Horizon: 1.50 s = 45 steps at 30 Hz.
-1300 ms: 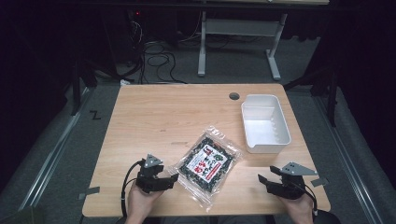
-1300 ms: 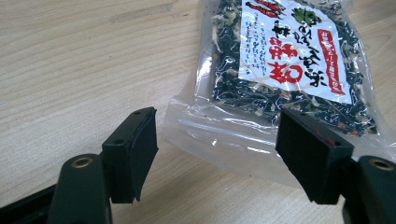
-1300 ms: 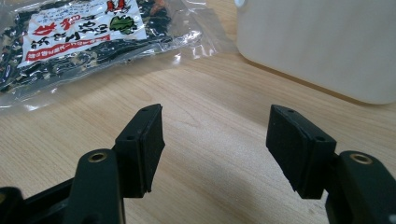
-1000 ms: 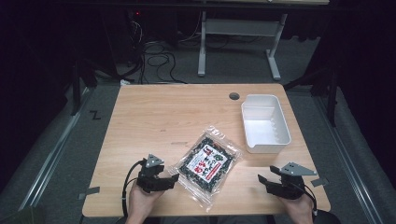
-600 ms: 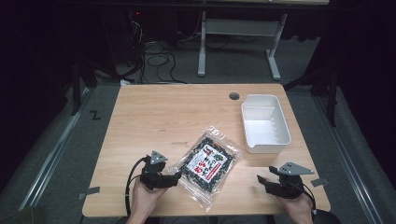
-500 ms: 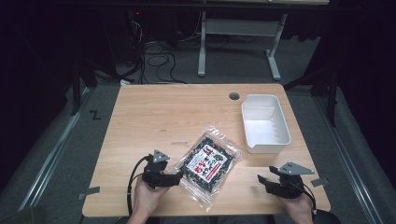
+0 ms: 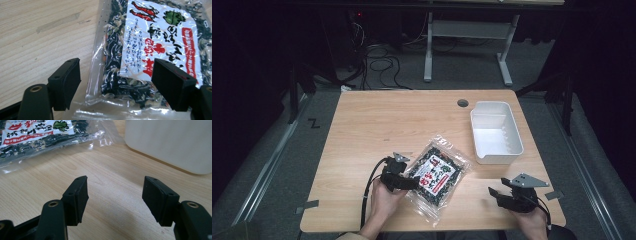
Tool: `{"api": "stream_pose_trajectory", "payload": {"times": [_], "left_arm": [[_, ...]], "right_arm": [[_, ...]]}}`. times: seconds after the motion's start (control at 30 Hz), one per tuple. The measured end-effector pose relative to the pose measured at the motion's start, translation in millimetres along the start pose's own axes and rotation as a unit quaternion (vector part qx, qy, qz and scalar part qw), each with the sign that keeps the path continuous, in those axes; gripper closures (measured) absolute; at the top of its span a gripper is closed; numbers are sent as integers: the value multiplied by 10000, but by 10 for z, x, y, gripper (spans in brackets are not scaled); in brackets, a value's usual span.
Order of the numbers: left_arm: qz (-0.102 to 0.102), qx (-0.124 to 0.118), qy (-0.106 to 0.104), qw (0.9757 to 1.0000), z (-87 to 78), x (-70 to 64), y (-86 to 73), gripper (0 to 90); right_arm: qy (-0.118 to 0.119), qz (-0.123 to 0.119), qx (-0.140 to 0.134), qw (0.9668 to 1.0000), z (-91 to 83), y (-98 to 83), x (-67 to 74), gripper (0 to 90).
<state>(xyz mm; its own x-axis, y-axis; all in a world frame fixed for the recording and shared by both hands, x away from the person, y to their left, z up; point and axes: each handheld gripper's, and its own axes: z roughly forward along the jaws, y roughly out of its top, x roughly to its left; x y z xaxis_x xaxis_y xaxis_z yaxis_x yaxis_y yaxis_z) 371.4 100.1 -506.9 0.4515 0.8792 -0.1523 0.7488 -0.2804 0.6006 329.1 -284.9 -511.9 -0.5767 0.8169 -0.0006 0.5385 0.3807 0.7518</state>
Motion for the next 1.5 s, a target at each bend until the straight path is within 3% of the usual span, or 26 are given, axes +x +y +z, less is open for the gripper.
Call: {"api": "stream_pose_trajectory", "payload": {"times": [0.17, 0.2, 0.43, 0.7, 0.9, 1.13, 1.23, 1.5], "left_arm": [[51, 135, 119, 9998, 89, -11, 13, 228], [139, 251, 204, 9994, 114, -20, 11, 228], [189, 340, 215, 9990, 126, -16, 14, 230], [338, 411, 310, 9981, 86, 46, 16, 260], [314, 486, 278, 9979, 54, 111, 4, 269], [441, 548, 380, 9968, 9, 190, -13, 269], [516, 589, 325, 9964, -11, 231, -18, 286], [754, 509, 134, 9958, -20, 231, -31, 363]], "right_arm": [[-15, -13, 21, 10000, 8, 0, -1, 380], [-13, -11, 26, 10000, 9, 0, -1, 380], [-4, -59, 101, 9999, 21, -2, 5, 380], [-10, -51, 121, 9999, 21, -2, 7, 380], [-4, -63, 85, 9999, 23, -2, 3, 380], [154, 103, 146, 9997, 19, 7, 11, 402], [190, 104, 49, 9998, 3, 33, 17, 399], [223, 68, 122, 9997, 12, 82, 25, 395]]}}
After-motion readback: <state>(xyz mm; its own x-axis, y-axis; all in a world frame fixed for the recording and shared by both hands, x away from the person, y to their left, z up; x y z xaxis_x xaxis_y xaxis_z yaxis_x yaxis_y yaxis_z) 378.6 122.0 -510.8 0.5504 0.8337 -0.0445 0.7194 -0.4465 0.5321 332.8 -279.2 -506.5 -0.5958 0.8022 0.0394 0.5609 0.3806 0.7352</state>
